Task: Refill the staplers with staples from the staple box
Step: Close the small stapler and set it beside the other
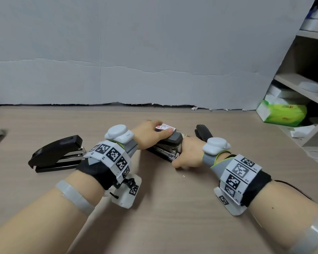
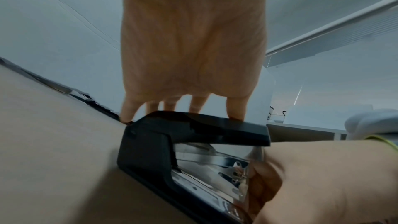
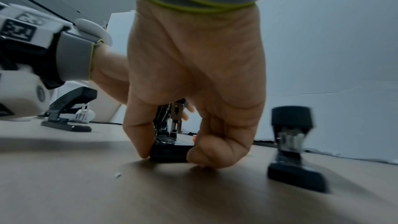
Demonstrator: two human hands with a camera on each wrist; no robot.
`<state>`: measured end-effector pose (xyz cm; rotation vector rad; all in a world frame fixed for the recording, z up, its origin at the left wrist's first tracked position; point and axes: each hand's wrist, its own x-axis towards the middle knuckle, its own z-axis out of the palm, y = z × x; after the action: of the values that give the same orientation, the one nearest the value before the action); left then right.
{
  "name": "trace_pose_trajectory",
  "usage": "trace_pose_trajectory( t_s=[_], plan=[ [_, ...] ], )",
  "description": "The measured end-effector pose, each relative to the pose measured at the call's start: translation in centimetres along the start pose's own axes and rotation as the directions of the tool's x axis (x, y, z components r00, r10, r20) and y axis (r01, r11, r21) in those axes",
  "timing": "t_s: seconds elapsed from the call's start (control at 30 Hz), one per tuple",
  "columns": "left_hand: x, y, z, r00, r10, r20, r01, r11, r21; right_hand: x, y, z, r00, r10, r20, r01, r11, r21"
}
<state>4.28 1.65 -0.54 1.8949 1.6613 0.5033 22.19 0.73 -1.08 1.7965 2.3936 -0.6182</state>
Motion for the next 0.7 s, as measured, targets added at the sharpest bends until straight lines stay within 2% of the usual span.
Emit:
trace_pose_trajectory(
  t_s=[0.07,0.2,0.27,0.37,0.43,0.5,0.57,0.7],
  plan=[
    [0.0,0.7,0.6,0.997,-0.074,-0.028,0.074,0.997,0.016,-0.9,1.0,-0.2,0.997,0.070,-0.015,-0.070,0.997,0.027],
    [-0.5,2.8,2.0,0.983,-0.177,-0.056,0.169,0.979,-0.117,-3.3,2.9,-0.4,0.975,0.204,-0.087,-0.197,0.977,0.083],
    [-1.0,3.6,2.8,0.966,-0.258,-0.006,0.252,0.948,-0.192,-4.8,3.2,-0.3,0.980,0.194,-0.051,-0.185,0.973,0.137],
    [-1.7,5.0,3.5,0.917,-0.375,0.134,0.398,0.840,-0.368,-6.6,4.0,-1.2,0.986,0.146,0.082,-0.161,0.961,0.225],
    [-1.7,5.8,3.7,0.913,-0.365,0.180,0.406,0.787,-0.464,-7.0,5.4,-2.6,0.982,0.184,0.043,-0.189,0.951,0.245],
    [-1.5,6.2,3.7,0.923,-0.321,0.214,0.385,0.744,-0.546,-6.4,7.0,-4.0,0.955,0.280,-0.102,-0.236,0.919,0.317],
    [-1.1,6.6,4.1,0.931,-0.281,0.232,0.364,0.742,-0.563,-5.4,8.2,-4.7,0.917,0.331,-0.224,-0.224,0.890,0.398],
    [-0.4,7.4,5.3,0.933,-0.221,0.283,0.351,0.728,-0.589,-3.3,8.4,-4.0,0.936,0.315,-0.159,-0.216,0.868,0.447]
  ],
)
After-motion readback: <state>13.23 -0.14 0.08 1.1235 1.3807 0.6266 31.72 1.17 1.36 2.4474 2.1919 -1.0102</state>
